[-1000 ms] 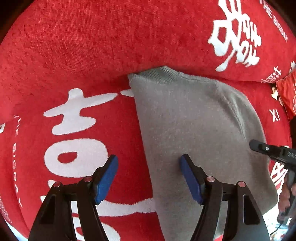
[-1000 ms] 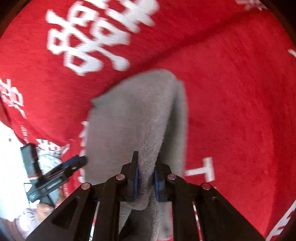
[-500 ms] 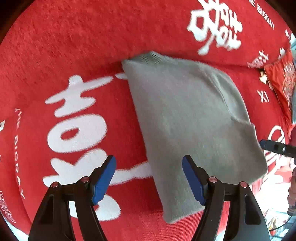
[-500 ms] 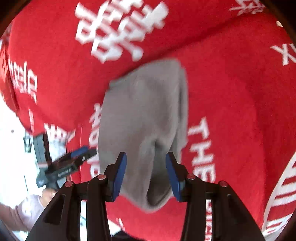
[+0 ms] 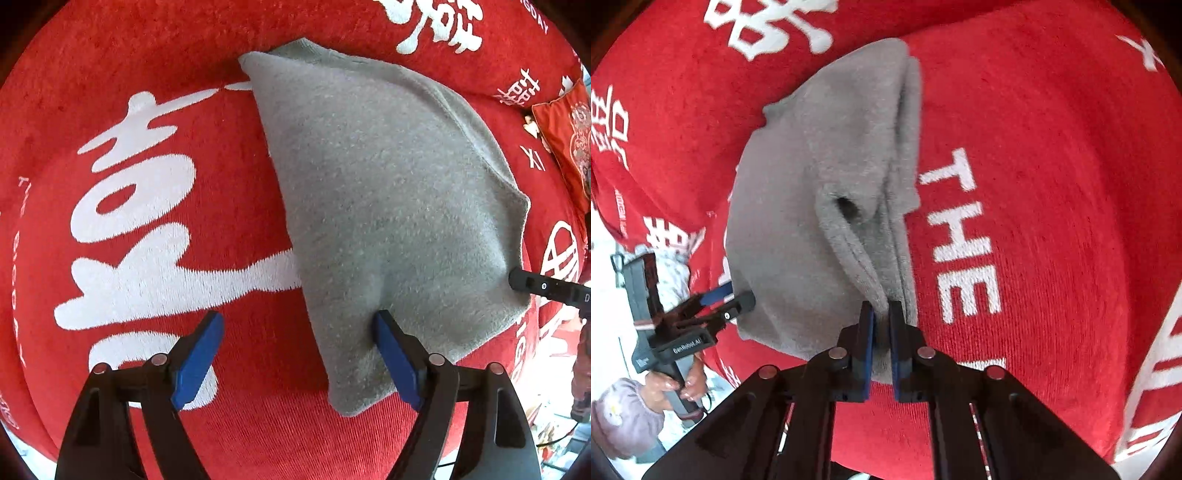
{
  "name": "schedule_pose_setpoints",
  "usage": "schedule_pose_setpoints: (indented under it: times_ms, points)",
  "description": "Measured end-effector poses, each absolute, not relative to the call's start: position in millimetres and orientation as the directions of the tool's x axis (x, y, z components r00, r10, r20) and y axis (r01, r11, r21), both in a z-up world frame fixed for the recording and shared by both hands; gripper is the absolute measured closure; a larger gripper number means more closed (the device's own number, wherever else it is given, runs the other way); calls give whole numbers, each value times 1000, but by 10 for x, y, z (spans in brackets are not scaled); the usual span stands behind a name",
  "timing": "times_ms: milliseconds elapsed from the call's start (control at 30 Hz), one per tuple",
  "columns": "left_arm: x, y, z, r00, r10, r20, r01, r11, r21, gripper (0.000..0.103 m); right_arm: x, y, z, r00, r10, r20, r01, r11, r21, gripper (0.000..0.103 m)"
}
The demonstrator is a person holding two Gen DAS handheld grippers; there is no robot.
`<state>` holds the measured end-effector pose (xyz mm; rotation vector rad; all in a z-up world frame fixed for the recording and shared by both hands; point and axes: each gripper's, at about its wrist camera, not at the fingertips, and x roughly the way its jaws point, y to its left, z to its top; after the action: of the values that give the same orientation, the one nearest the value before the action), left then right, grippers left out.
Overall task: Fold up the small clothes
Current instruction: 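Lower the folded grey sweater onto the cushion with the right gripper, then open the right gripper and release the sweater bundle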
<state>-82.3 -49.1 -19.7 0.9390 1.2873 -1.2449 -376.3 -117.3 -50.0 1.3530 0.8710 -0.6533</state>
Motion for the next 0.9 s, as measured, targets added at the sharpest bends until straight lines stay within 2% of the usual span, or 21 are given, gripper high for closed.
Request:
schedule_pose_setpoints:
  times_ms: [33, 133, 267, 333, 367, 400, 533, 600, 767, 900]
  points:
    - [-835, -452, -209, -128, -132, -983, 978, 147, -147, 20, -3778, -1151, -491, 540, 77, -838, 829, 125, 545, 95]
    - [-828, -418, -236, -133, -138, -981, 978, 143, -153, 19, -3814, -1071, -425, 485, 51, -873, 861, 145, 487, 78]
    - [-811, -410, -223, -140, -126, -982, 976, 150, -159, 20, -3900, -971, -377, 455, 41, -889, 884, 97, 457, 75]
    - [-794, -413, -207, -141, -116, -983, 975, 157, -158, 20, -3888, -932, -356, 414, 28, -910, 904, 100, 415, 64]
    - [-790, -422, -194, -140, -111, -984, 974, 161, -157, 20, -3894, -911, -346, 389, 18, -921, 917, 90, 389, 55]
    - [-786, -424, -176, -135, -105, -985, 975, 161, -151, 20, -3906, -896, -346, 375, 14, -927, 924, 73, 375, 51]
    - [-810, -444, -66, -107, -105, -989, 983, 135, -121, 20, -3957, -820, -294, 357, 3, -934, 934, -17, 356, 47]
    - [-835, -434, -34, -94, -107, -990, 986, 127, -107, 20, -3958, -775, -235, 315, -8, -949, 949, -28, 315, 38]
    - [-820, -383, 6, -83, -94, -992, 988, 126, -94, 20, -3995, -637, -129, 266, -10, -964, 962, -58, 266, 37]
    - [-811, -331, 44, -70, -95, -993, 990, 119, -81, 20, -3996, -537, -48, 275, -26, -961, 957, -88, 277, 31]
